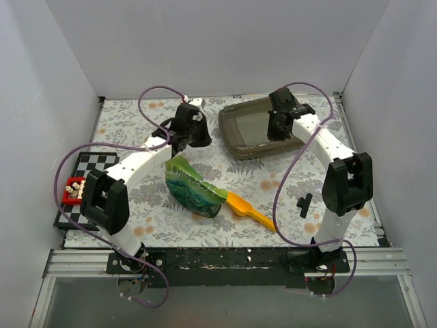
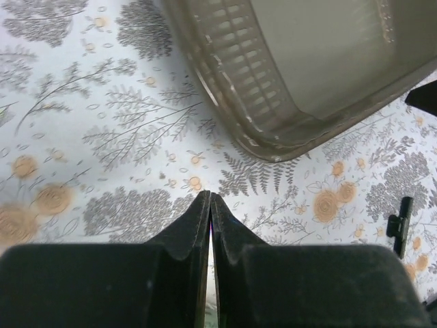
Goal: Fill the litter box with clean litter
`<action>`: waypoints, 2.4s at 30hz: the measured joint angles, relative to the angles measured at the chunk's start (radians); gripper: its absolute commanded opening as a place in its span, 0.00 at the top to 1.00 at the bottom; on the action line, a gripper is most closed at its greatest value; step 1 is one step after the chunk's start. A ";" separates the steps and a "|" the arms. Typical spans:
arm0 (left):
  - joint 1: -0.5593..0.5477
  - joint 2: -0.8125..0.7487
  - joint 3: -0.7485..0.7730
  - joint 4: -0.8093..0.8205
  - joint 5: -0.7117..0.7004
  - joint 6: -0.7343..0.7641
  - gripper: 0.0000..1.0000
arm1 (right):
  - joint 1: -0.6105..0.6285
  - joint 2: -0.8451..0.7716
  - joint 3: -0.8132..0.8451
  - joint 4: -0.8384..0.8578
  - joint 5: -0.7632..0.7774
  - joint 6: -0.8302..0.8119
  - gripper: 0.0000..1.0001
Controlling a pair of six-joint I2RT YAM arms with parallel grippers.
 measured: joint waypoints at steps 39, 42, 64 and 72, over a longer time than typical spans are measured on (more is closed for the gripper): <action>0.001 -0.207 -0.220 -0.068 -0.101 -0.050 0.94 | 0.137 -0.159 -0.208 -0.017 -0.038 -0.129 0.99; 0.001 -0.209 -0.221 -0.068 -0.100 -0.050 0.94 | 0.136 -0.189 -0.122 -0.049 -0.002 -0.114 0.99; 0.000 -0.367 -0.247 -0.107 -0.181 -0.050 0.78 | -0.109 -0.396 -0.605 -0.010 0.069 0.164 0.99; 0.002 -0.400 -0.245 -0.233 -0.348 -0.111 0.33 | -0.109 -0.225 -0.582 0.173 -0.026 0.147 0.99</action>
